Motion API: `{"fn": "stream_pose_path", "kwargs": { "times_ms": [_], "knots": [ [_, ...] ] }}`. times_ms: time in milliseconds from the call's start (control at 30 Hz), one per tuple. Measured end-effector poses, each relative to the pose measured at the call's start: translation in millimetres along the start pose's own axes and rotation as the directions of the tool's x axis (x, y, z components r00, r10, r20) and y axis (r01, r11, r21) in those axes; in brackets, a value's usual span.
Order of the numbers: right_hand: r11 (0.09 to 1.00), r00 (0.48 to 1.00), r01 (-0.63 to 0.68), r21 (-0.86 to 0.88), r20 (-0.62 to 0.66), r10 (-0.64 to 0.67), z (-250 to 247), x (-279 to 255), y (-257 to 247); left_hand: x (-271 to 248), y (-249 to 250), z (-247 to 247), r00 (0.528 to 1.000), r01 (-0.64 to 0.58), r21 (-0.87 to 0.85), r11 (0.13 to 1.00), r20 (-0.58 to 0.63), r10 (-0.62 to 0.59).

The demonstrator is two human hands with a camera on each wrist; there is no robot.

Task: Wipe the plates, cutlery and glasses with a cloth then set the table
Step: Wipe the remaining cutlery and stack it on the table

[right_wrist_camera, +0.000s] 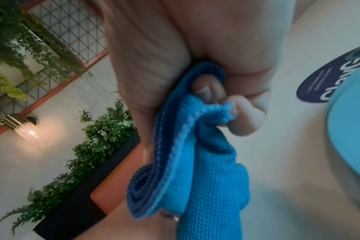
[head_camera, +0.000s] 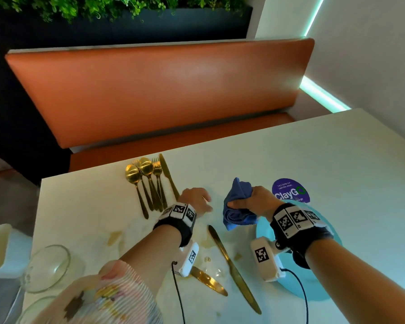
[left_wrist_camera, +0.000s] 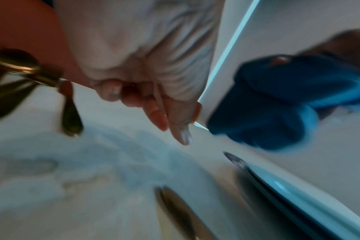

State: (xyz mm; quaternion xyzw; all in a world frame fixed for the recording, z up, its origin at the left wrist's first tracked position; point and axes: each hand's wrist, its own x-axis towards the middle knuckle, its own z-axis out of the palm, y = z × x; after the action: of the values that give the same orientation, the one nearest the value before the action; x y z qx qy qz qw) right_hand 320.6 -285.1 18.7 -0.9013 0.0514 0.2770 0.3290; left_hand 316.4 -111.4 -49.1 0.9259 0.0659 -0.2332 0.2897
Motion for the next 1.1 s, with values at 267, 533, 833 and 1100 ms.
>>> {"fn": "stream_pose_path", "kwargs": {
  "times_ms": [267,533,833,1100],
  "knots": [
    [0.999,0.995,-0.054,0.003,-0.088,0.054,1,-46,23,-59,23,74,0.942,-0.217,0.248,0.944,0.305,0.137],
    [0.991,0.989,-0.12,0.055,-0.083,0.125,14,-66,51,-69,25,73,0.962,-0.214,0.312,0.926,0.231,0.145],
    [0.981,0.982,-0.147,0.125,-0.098,0.16,16,-74,62,-80,28,72,0.936,-0.29,0.405,0.867,0.31,0.168],
    [0.953,0.977,-0.153,0.26,-0.106,0.185,15,-74,66,-83,28,60,0.921,-0.293,0.493,0.82,0.376,0.103]
  ]
}}
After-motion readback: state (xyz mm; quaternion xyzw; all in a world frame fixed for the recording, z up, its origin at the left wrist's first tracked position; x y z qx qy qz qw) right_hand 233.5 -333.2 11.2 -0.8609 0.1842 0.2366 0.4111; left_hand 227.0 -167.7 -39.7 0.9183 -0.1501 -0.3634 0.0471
